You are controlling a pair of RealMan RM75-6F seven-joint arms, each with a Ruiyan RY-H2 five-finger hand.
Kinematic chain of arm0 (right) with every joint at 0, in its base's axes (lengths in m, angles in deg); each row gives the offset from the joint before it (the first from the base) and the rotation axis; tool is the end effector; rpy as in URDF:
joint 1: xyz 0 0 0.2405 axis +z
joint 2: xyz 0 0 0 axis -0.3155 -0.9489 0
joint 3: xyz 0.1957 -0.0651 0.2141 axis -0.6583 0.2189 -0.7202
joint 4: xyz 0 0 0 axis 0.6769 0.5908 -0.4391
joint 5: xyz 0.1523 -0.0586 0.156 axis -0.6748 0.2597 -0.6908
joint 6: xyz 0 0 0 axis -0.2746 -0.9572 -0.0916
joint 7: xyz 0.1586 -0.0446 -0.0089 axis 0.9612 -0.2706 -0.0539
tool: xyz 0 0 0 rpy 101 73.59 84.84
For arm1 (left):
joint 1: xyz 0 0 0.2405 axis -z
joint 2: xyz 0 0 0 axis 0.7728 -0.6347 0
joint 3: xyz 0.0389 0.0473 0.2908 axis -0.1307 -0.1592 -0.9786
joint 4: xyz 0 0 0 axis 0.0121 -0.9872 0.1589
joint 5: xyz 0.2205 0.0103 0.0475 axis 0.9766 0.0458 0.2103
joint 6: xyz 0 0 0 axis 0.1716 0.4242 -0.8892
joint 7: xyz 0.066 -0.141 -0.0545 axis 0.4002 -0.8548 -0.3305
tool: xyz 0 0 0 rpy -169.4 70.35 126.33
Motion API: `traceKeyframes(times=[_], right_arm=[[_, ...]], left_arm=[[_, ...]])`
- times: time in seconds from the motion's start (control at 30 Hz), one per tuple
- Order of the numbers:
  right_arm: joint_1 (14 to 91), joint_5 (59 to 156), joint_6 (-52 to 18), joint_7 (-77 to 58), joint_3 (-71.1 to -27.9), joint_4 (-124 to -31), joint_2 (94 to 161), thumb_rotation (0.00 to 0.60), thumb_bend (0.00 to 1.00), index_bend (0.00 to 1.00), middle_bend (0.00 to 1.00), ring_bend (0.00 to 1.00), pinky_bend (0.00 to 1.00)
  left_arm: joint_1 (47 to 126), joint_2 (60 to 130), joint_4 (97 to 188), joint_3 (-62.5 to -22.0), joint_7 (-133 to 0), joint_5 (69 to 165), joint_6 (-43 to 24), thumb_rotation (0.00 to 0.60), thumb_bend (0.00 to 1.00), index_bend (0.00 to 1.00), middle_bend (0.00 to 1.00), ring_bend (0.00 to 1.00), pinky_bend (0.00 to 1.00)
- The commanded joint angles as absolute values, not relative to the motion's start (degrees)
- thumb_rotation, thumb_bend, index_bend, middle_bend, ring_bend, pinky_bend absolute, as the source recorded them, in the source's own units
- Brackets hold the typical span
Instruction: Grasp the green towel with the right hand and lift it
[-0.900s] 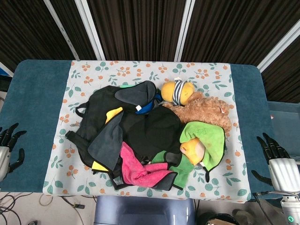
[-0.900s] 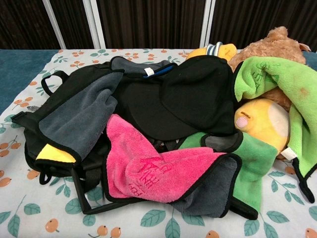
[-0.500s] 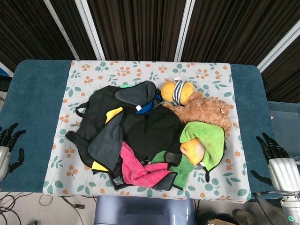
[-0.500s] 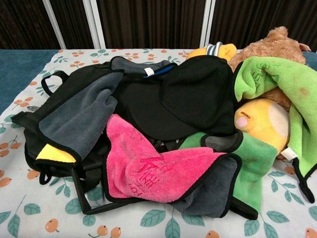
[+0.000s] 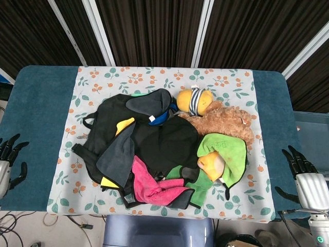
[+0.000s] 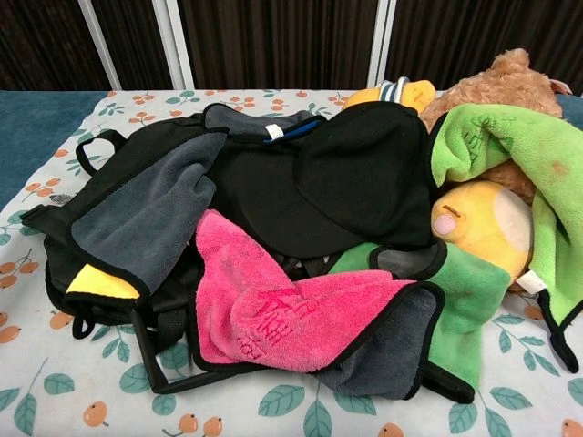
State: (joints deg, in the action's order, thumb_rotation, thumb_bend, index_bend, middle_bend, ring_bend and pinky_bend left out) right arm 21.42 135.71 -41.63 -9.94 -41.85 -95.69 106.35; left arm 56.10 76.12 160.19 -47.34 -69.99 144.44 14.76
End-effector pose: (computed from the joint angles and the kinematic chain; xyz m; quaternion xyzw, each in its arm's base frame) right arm -0.3442 -0.1936 0.1754 0.6048 -0.3588 0.4106 0.5804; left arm -0.3489 0.2116 0.1725 -0.5915 -0.3630 -0.4255 0.5808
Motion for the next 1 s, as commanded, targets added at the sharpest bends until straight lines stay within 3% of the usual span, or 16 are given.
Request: traceKeyframes(times=[0.03,0.2,0.43,0.67,1.0], right_arm=[[21.77,136.01,-40.92,-8.69,-41.55,-96.15,106.3,0.6,0.07,0.02,0.0,0.1,0.26],[23.85,136.43,-37.26,-1.89,-41.13,-96.51,105.88,0.6,0.13,0.02,0.0,0.07,0.26],[28.36,133.46,-31.1,1.52,-43.73,-98.82,103.94,0.6,0.13,0.03,0.03,0.08,0.26],[30.46,130.91,-28.25,0.58,-44.98,-103.49,104.04,0.6,0.12,0.04,0.1,0.15,0.26],[32.61,130.13,-24.85,-5.77,-44.08,-108.29,107.97,0.6,0.12,0.07,0.12,0.16,0.26]], left_arm=[[55.98,76.13,160.3,-47.32,-70.21,144.25,14.82,0.6,0.56,0.18,0.05,0.08,0.0],[55.88,76.03,160.59,-47.07,-70.57,143.56,14.73,0.6,0.56,0.18,0.05,0.08,0.0],[55.86,76.31,160.38,-47.25,-70.25,143.78,14.68,0.6,0.56,0.18,0.05,0.08,0.0],[55.85,76.42,160.54,-47.3,-69.72,143.62,14.5,0.6,0.56,0.18,0.05,0.08,0.0],[55.83,76.31,160.78,-47.15,-69.81,143.17,14.29,0.6,0.56,0.18,0.05,0.08,0.0]])
